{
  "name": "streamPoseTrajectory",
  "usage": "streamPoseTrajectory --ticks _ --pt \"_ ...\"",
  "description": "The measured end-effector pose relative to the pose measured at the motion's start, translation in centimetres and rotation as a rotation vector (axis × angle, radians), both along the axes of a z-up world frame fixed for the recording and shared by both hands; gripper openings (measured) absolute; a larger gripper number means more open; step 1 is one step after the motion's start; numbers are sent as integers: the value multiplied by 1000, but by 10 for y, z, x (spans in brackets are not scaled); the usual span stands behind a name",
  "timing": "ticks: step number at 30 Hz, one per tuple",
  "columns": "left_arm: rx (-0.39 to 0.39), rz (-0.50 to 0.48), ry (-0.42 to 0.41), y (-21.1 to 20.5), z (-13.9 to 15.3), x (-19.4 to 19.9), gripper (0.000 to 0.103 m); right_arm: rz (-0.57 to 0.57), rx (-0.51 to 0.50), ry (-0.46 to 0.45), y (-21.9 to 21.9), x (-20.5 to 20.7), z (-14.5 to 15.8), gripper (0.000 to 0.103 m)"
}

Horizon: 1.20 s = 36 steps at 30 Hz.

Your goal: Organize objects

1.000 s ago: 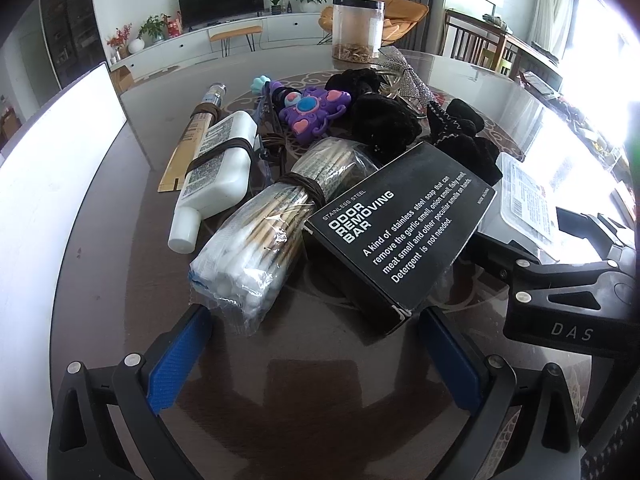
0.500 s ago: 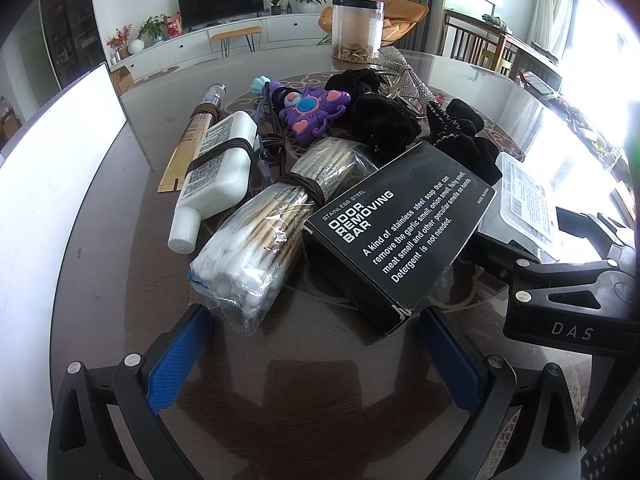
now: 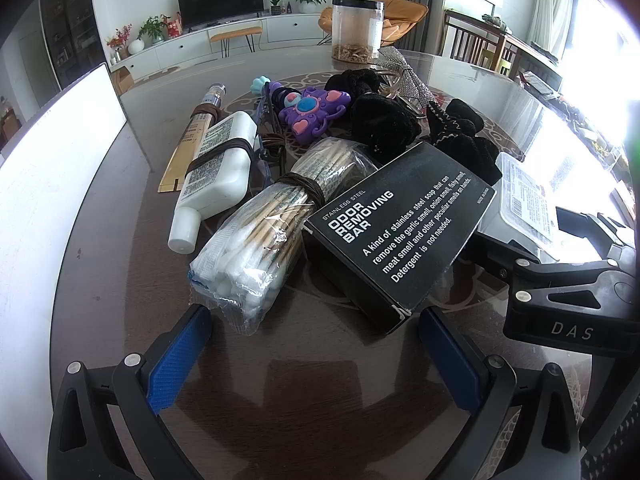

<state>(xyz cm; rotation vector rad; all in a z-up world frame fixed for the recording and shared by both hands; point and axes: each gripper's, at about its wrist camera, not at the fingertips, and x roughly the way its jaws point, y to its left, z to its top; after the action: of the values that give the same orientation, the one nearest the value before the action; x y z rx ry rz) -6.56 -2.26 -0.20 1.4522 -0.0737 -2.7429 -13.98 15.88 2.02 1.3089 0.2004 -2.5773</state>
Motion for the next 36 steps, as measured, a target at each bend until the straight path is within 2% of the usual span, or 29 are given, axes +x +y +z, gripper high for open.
streamPoseTrajectory --ticks 27,33,36 --pt "-15 -1 -5 0 1 -1 103 0 0 -1 2 0 0 103" --pt "-19 -67 -20 -7 2 17 103 0 0 -1 1 1 0 103" --pt "22 -50 -24 -27 6 30 103 0 0 -1 2 1 0 103"
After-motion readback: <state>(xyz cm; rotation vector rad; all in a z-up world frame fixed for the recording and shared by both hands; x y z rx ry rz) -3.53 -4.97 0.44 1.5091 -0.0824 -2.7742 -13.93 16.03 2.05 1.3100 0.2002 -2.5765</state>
